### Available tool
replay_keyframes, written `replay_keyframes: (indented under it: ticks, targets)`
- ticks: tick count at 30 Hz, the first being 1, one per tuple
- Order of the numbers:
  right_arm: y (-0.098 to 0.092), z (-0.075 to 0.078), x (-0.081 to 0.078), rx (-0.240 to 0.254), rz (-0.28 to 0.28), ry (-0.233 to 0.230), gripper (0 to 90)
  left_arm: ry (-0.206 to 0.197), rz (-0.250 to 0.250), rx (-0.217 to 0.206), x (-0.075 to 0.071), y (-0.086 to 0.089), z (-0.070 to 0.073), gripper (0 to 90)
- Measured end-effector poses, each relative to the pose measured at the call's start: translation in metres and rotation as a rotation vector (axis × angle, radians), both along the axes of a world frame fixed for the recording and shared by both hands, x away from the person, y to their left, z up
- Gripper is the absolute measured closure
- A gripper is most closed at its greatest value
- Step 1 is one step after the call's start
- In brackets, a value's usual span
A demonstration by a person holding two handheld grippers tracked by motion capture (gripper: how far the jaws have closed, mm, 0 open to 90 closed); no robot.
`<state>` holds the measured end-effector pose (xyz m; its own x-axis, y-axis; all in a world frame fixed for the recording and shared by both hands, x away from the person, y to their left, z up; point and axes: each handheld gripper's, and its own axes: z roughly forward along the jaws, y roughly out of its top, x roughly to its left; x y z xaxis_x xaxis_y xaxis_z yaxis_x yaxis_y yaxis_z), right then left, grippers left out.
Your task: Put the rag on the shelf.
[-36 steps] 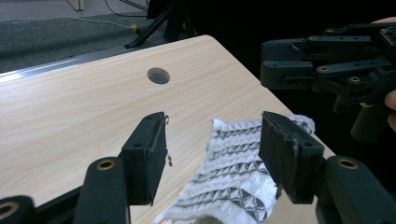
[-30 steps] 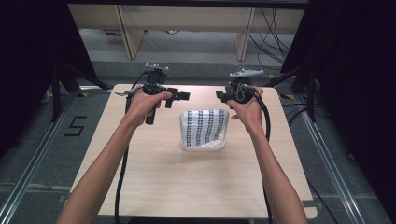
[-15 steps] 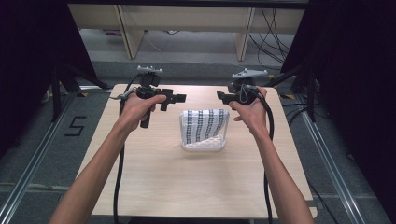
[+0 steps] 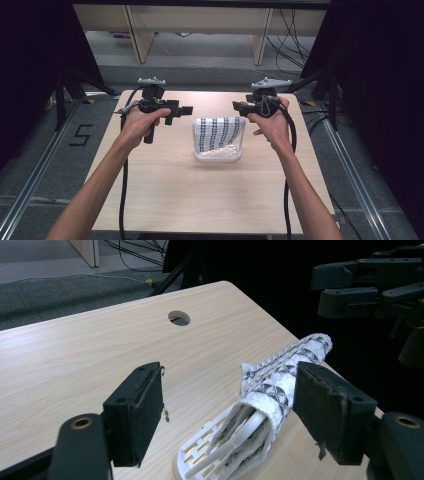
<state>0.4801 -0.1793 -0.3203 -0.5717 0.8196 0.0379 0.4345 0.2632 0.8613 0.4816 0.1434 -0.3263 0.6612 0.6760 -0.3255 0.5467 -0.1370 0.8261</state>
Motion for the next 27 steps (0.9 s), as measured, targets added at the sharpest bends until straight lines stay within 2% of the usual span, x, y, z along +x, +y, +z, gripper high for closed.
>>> replay_keyframes:
  ticks: [7,9,11,12,14,16,20,21,22,24,25,27]
  targets:
    - [-0.001,0.003,-0.008,0.002,0.009,-0.027,42.5,-0.027,0.000,0.008,-0.012,0.005,-0.001,27.4]
    - [0.000,0.004,-0.012,0.009,0.016,-0.014,42.4,-0.030,-0.006,0.009,-0.014,0.005,-0.002,27.4]
    - [-0.001,0.004,-0.013,0.007,0.038,-0.033,42.3,-0.036,-0.009,0.007,-0.018,0.006,-0.003,27.4]
    - [-0.001,0.004,-0.015,0.008,0.026,-0.030,42.1,-0.040,-0.003,0.008,-0.020,0.006,-0.003,27.4]
    - [-0.001,0.003,-0.017,0.006,0.052,-0.049,41.8,-0.042,-0.013,0.002,-0.023,0.007,-0.005,27.2]
    - [-0.001,0.003,-0.020,0.010,0.036,-0.042,41.7,-0.051,-0.008,0.008,-0.027,0.007,-0.007,27.2]
    - [-0.003,0.002,-0.024,-0.005,0.049,-0.053,40.4,-0.055,-0.024,0.001,-0.034,0.008,-0.010,27.1]
    - [-0.003,0.002,-0.026,-0.002,0.042,-0.042,40.2,-0.059,-0.026,-0.001,-0.035,0.008,-0.010,26.9]
    - [-0.004,0.002,-0.026,-0.009,0.050,-0.055,40.2,-0.060,-0.024,-0.001,-0.037,0.008,-0.011,26.7]
    - [-0.004,0.001,-0.029,0.002,0.038,-0.060,40.0,-0.064,-0.032,0.003,-0.040,0.007,-0.012,26.2]
    - [-0.005,0.002,-0.030,0.000,0.050,-0.044,39.8,-0.062,-0.037,0.002,-0.042,0.007,-0.011,26.2]
    - [-0.006,0.001,-0.032,0.005,0.051,-0.051,39.1,-0.073,-0.033,0.005,-0.046,0.006,-0.011,26.2]
